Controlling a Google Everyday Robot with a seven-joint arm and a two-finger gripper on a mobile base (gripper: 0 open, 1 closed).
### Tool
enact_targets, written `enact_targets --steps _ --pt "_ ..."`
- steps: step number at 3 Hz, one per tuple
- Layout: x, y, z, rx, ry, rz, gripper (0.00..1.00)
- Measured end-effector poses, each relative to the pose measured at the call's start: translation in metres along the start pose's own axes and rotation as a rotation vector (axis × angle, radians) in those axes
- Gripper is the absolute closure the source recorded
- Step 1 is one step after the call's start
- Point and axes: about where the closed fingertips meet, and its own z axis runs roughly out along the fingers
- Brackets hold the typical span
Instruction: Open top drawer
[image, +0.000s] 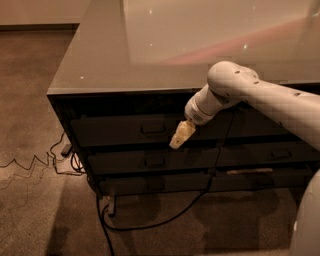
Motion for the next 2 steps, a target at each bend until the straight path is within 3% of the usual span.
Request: enact_targets --steps 2 --pt "-0.001 -0.003 0.019 -0.009 0.008 0.029 0.00"
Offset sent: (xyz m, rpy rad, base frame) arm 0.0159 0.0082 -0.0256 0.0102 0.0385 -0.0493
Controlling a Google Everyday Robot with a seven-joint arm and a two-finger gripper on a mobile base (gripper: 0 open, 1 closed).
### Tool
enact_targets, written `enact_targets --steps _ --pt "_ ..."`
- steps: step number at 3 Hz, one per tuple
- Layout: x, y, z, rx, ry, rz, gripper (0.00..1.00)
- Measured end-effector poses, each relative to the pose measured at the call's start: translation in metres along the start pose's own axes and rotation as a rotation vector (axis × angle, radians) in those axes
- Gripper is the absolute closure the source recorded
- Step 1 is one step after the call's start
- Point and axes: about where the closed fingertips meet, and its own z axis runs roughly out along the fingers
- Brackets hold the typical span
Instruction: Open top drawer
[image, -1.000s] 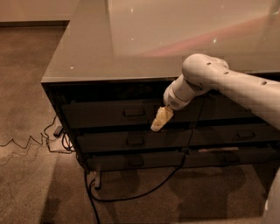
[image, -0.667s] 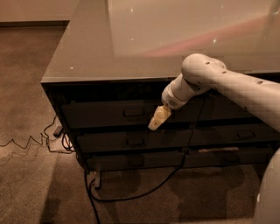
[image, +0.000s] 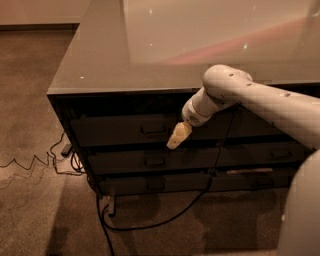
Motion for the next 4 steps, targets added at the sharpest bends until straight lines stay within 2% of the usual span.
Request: enact_targets --steps 1,2,3,4 --pt "0.008 -0.013 0.015 0.002 0.010 0.036 0.00" --pt "0.013 -0.017 0.023 -0.004 0.022 0.050 0.05" --pt "0.015 -0.017 0.027 -0.015 0.035 0.050 0.23" --pt "0.014 -0.017 0.022 -0.016 0.039 0.048 0.46"
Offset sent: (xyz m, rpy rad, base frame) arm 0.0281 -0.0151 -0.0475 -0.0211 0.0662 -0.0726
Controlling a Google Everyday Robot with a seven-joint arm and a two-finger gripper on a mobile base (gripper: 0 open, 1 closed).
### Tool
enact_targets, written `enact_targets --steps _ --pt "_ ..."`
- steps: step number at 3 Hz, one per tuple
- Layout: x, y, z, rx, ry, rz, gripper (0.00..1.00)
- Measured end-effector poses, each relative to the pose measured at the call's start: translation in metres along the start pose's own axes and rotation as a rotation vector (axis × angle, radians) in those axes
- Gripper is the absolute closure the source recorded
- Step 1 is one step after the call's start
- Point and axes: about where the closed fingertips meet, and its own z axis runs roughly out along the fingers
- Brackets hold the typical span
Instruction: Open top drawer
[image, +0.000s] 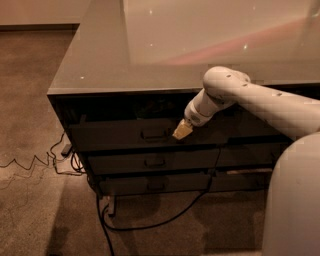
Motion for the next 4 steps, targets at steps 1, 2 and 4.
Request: enact_targets --steps 1,2,4 --pt "-0.002 0.000 -0.005 0.000 0.000 0.000 0.69" --pt "0.001 0.003 -0.016 -0.006 -0.010 -0.004 0.68" --pt "-0.002 0.000 -0.015 -0.007 -0.021 -0.005 0.21"
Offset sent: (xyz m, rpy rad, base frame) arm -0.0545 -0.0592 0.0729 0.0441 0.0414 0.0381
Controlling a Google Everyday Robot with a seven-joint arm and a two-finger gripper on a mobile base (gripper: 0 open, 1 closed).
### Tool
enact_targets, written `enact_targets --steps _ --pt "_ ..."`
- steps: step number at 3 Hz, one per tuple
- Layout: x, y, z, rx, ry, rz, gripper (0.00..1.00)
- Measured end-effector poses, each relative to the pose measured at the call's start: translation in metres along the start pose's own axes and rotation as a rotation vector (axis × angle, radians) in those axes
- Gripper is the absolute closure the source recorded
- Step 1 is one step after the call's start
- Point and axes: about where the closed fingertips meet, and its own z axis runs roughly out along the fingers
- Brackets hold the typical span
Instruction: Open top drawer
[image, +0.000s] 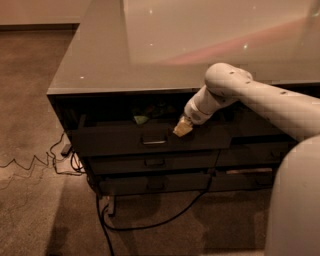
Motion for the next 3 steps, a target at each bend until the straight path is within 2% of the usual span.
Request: enact_targets --steps 1,2,3 --pt "-0.016 -0.001 -0.005 -0.021 -0.015 -0.021 0.01" --pt "-0.012 0.009 -0.014 -0.032 -0.001 -0.038 0.00" --pt "0.004 0.023 -0.012 -0.049 0.029 -0.037 0.00"
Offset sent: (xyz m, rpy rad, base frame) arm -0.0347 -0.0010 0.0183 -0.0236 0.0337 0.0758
